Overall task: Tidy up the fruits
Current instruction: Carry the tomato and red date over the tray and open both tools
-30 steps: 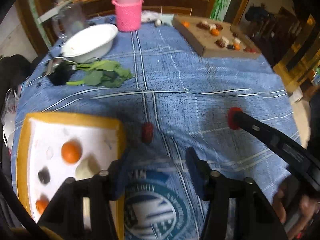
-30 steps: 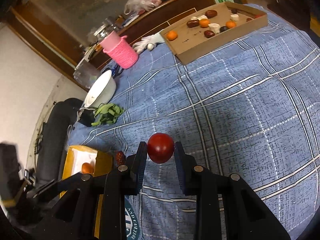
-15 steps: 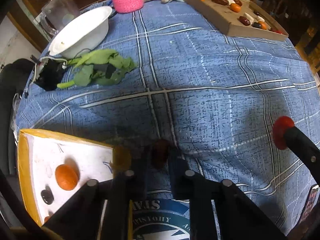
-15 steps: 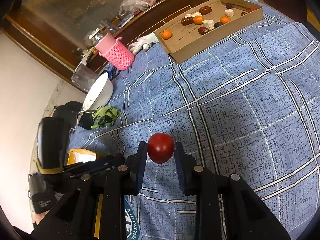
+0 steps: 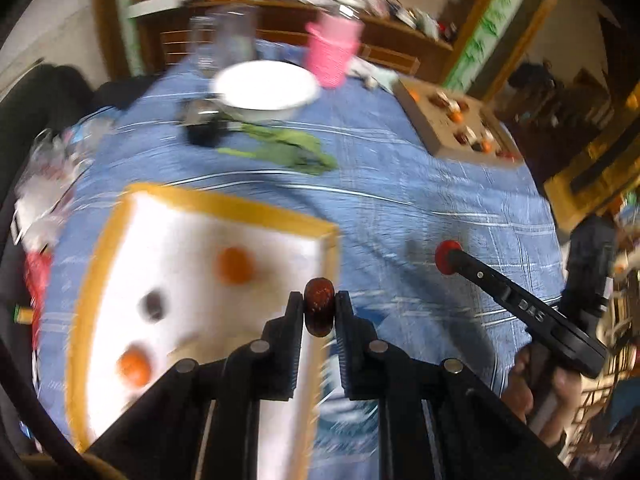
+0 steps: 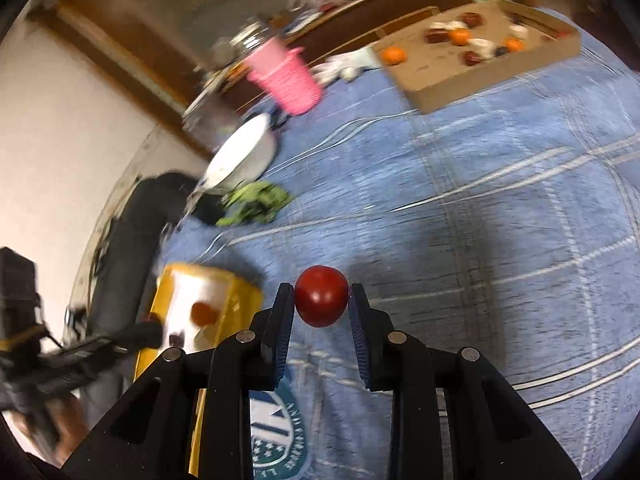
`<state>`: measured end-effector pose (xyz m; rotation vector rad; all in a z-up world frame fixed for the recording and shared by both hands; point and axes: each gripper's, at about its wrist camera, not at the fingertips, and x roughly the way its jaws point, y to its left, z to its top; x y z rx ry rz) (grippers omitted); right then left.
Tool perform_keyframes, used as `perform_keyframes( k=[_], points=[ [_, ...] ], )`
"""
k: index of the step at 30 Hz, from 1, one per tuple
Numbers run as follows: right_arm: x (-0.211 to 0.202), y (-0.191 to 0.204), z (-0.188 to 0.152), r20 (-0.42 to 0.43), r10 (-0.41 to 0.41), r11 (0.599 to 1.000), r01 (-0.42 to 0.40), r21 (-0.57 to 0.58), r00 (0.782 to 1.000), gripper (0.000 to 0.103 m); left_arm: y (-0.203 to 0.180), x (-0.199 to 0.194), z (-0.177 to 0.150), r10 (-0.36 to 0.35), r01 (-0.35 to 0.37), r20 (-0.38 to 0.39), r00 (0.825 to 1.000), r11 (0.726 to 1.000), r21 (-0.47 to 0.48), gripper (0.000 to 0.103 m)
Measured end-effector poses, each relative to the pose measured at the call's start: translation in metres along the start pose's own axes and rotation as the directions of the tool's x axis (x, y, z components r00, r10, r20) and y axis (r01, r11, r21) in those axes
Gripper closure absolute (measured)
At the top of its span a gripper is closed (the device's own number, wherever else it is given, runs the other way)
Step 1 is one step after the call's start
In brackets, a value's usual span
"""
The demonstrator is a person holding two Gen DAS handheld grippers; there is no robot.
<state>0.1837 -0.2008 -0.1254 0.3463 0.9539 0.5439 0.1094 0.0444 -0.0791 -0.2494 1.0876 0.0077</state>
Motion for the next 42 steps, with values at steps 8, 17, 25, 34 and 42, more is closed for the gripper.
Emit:
perform_keyframes(
  k=[8,17,25,34,42],
  points=[
    [0.023,0.06,-0.029,-0.066,0.018,0.983,-0.03,-0.18,0.998,0.077,0.09,-0.036,-0.05,0.024,-0.016,0.054,0.998,0.989,-0.147,0.085],
    [0.028,0.137,-0.084,-0.168,0.029,0.937,-0.085,-0.338,0.985,0.077,0.115,-0.016,-0.09,-0.044,0.044,0.0,0.999,0.985,-0.168,0.085],
    [0.06,0.169,-0.11,-0.285,-0.075,0.913,-0.049,-0.405,0.956,0.077,0.106,0.007,-0.105,0.008,-0.012,-0.04,0.999,0.994,-0.105,0.085],
    [0.099,0.181,-0.121,-0.339,-0.25,0.884,0.071,-0.462,0.907,0.077,0.118,0.026,-0.112,0.003,-0.012,-0.084,0.996,0.994,-0.112,0.085],
    [0.109,0.184,-0.119,-0.341,-0.296,0.88,0.116,-0.461,0.892,0.076,0.126,0.034,-0.115,-0.004,-0.01,-0.105,0.994,0.991,-0.13,0.085]
  ],
)
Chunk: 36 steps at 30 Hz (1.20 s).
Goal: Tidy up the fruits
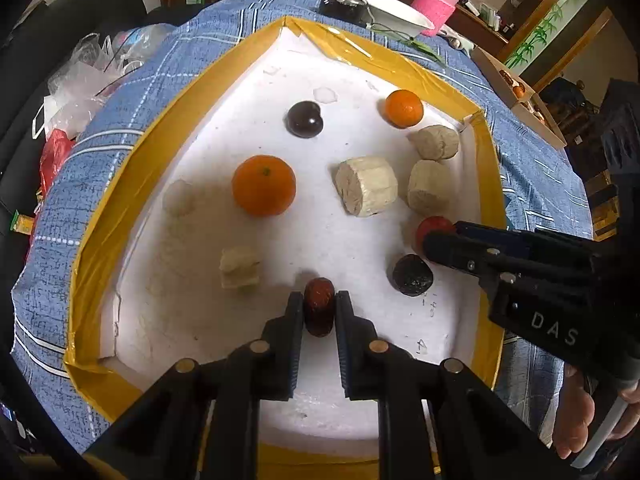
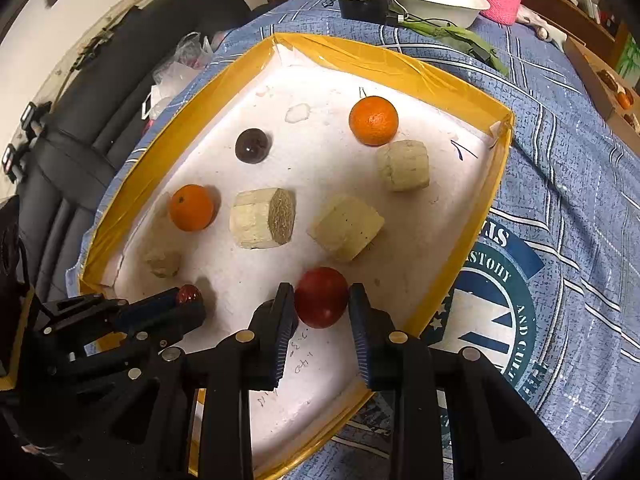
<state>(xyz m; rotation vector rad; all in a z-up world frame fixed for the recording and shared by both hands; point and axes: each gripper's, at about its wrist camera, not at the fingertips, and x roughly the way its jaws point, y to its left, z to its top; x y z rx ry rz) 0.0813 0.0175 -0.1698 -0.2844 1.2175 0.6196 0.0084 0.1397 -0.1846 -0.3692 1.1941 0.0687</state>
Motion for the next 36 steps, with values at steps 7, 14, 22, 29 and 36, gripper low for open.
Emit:
perform_keyframes(
  k=[7,14,22,29,36],
  points=[
    [-0.024,-0.005,-0.008,0.088,0.088,0.995,-0.092,0.046,0.992,0.066,0.001,-0.016,-0.004,-0.022,0.022,0.041,0.999,1.0,-0.011,0.074],
    [-0.082,-0.019,-0.045,0.26,0.134,0.983,-0.162,0.088,0.956,0.047,-0.017,-0.071,-0.028,0.057,-0.068,0.241,0.969,0.997,0.041,0.033],
    [-0.097,-0.026,-0.076,0.298,0.14,0.974,-0.186,0.129,0.944,0.036,-0.025,-0.1,-0.051,0.189,-0.199,0.356,0.915,0.98,-0.007,0.022],
    [-0.096,-0.015,-0.092,0.291,0.136,0.978,-0.175,0.111,0.947,0.035,-0.029,-0.108,-0.063,0.28,-0.3,0.391,0.877,0.954,-0.009,0.018],
    [-0.099,-0.004,-0.104,0.291,0.142,0.98,-0.176,0.096,0.946,0.035,-0.027,-0.113,-0.074,0.313,-0.336,0.39,0.866,0.942,-0.011,0.016]
  ],
)
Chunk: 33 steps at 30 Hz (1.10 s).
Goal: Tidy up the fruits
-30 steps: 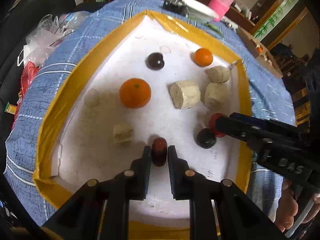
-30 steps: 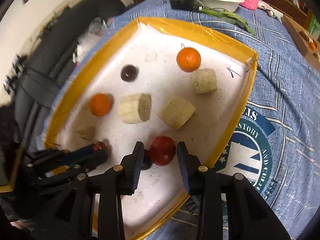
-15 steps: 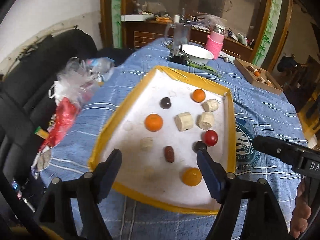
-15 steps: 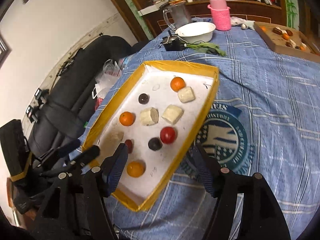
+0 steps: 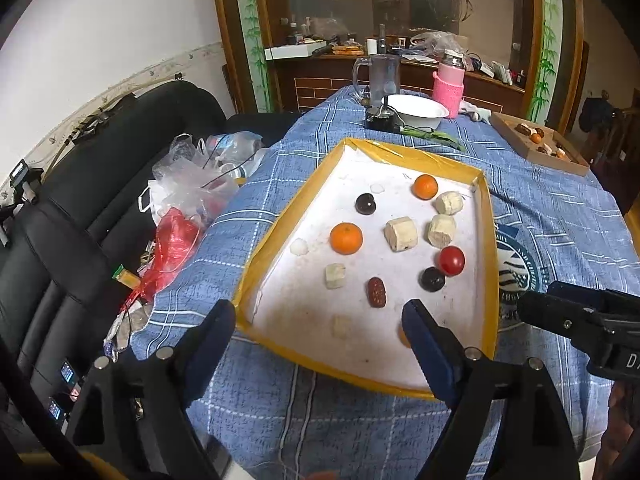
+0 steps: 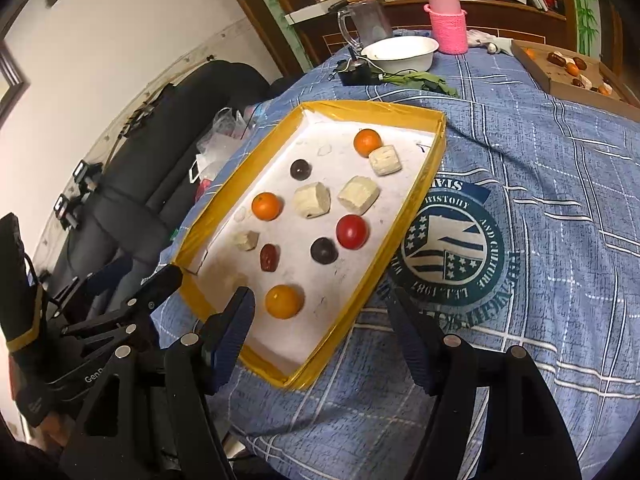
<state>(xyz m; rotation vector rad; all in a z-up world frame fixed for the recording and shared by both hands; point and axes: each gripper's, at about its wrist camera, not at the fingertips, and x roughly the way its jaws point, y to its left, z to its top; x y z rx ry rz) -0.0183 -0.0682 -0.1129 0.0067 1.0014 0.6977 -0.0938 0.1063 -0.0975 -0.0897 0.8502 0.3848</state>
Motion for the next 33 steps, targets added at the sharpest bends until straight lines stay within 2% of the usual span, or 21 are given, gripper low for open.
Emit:
perform_keyframes(
  k=[10,15,24,33],
  points=[
    [-0.018,0.017,-0.028,0.022,0.0,1.0,0.0,0.002,1.0,0.035,0.001,-0.019,-0.023,-0.014,0.014,-0.027,1.0,1.0,0.009,0.016],
    [-0.033,0.029,-0.04,0.065,-0.022,0.999,0.024,-0.022,0.998,0.032,0.001,-0.034,-0.031,-0.007,0.007,-0.002,1.0,1.0,0.015,0.016],
    [-0.056,0.043,-0.041,0.121,-0.038,0.998,0.044,-0.043,0.992,0.031,0.003,-0.058,-0.032,-0.022,0.021,0.051,0.998,1.0,0.017,0.015],
    [-0.052,0.049,-0.043,0.11,-0.04,0.997,0.047,-0.064,0.993,0.03,0.005,-0.058,-0.036,-0.025,0.024,0.049,0.999,1.0,0.014,0.015]
  ],
)
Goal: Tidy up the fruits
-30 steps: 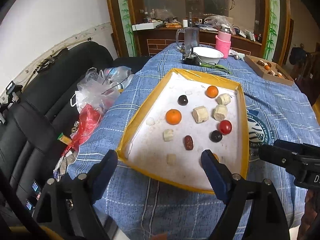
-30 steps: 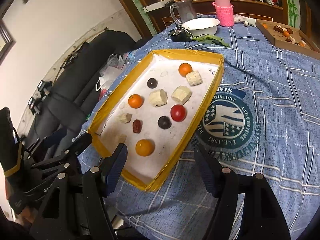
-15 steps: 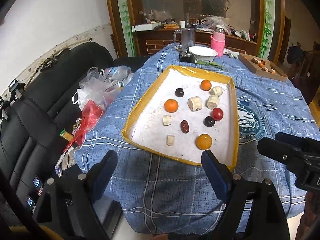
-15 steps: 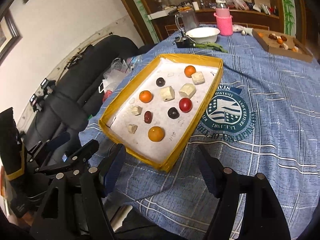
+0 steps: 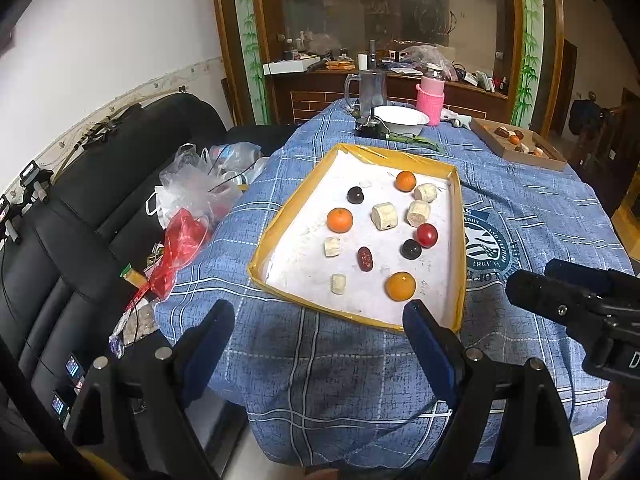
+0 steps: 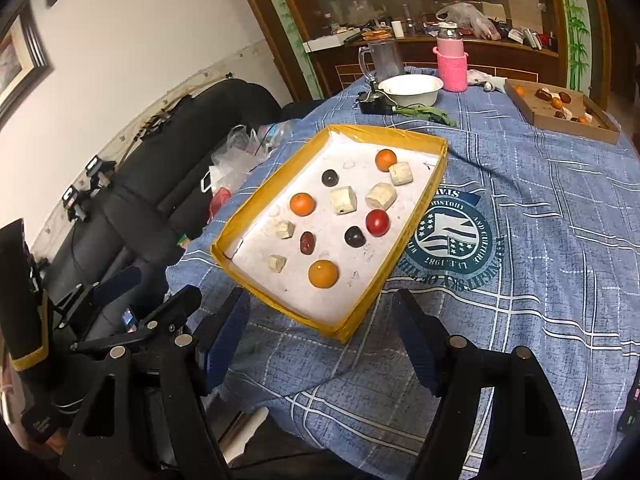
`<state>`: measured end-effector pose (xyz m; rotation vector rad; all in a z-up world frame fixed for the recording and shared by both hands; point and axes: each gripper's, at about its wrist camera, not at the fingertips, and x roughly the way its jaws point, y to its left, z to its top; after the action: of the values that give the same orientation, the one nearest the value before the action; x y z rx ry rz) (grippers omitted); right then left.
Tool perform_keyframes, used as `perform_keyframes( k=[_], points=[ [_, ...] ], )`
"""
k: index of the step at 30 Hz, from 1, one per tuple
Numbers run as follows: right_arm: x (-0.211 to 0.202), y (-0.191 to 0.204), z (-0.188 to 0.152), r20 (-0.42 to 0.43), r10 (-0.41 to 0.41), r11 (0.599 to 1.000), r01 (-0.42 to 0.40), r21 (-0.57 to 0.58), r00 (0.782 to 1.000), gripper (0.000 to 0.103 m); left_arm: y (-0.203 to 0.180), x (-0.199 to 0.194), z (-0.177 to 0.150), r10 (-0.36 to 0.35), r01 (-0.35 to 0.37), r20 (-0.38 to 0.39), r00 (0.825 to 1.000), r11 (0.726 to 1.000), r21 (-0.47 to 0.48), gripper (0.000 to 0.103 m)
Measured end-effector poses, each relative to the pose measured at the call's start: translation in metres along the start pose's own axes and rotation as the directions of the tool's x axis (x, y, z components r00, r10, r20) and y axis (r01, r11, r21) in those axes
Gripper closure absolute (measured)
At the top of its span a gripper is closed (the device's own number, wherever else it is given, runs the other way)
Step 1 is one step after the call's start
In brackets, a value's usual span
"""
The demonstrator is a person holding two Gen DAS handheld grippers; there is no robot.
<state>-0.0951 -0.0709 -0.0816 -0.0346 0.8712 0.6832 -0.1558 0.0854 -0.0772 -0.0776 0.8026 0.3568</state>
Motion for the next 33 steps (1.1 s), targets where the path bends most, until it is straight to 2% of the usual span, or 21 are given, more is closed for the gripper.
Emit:
perform_keyframes(
  k=[33],
  points=[
    [0.024,-0.005,0.003,-0.061,-0.008,1.0,0.009,0.011,0.998,0.03,-0.004,0.024,0.002,0.027,-0.027,-0.051,0.998,1.0,0.01,0.015]
  ],
)
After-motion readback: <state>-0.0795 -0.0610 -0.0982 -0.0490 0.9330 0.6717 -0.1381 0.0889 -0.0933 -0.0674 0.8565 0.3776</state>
